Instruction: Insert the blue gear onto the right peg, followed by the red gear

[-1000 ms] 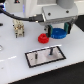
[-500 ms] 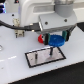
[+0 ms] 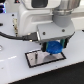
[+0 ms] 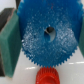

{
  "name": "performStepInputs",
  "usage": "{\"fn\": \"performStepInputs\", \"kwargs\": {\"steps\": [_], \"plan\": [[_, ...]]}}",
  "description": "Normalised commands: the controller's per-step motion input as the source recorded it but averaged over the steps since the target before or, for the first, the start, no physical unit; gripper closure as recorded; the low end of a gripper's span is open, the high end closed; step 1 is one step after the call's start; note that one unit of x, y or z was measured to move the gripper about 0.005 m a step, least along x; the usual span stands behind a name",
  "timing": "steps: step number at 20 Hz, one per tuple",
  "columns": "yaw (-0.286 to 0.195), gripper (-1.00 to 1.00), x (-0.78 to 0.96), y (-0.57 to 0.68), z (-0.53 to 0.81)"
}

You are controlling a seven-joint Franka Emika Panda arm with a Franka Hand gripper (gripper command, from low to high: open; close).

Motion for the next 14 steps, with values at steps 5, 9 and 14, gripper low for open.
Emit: {"fn": "performStepInputs", "kwargs": {"steps": [5,9,14], "plan": [[0.0,1.0,0.26,-0.13,0.21],[0.0,1.0,0.23,-0.11,0.02],[0.0,1.0,0.09,0.0,0.0]]}}
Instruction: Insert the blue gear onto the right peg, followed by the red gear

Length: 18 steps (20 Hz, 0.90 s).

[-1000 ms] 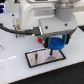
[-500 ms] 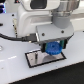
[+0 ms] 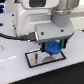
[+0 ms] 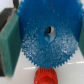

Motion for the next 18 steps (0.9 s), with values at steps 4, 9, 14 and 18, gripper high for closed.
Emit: {"fn": "performStepInputs", "kwargs": {"steps": [4,9,14,18], "plan": [[0.0,1.0,0.03,-0.03,-0.12],[0.0,1.0,0.06,-0.08,-0.04],[0.0,1.0,0.11,0.0,0.39],[0.0,1.0,0.12,0.0,0.04]]}}
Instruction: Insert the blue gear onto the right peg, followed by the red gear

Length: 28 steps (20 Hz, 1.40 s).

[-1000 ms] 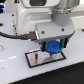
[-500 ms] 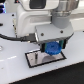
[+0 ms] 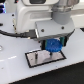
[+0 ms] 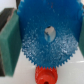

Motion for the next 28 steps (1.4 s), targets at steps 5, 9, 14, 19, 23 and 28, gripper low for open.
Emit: {"fn": "performStepInputs", "kwargs": {"steps": [5,9,14,19,23,28], "plan": [[0.0,1.0,0.13,0.0,-0.13],[0.0,1.0,0.1,-0.03,-0.25],[0.0,1.0,0.09,-0.06,-0.23],[0.0,1.0,0.32,0.0,0.31],[0.0,1.0,0.37,0.0,0.23],[0.0,1.0,0.23,0.0,-0.1]]}}
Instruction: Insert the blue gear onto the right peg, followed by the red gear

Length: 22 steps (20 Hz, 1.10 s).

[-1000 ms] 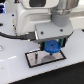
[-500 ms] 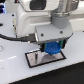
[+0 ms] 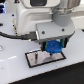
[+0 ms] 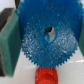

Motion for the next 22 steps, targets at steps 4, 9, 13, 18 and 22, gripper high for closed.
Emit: {"fn": "performStepInputs", "kwargs": {"steps": [4,9,13,18,22], "plan": [[0.0,1.0,0.15,0.01,-0.07],[0.0,1.0,0.15,0.0,0.14],[0.0,1.0,0.12,-0.1,-0.09],[0.0,1.0,0.13,-0.11,-0.21],[0.0,1.0,0.19,-0.08,-0.27]]}}
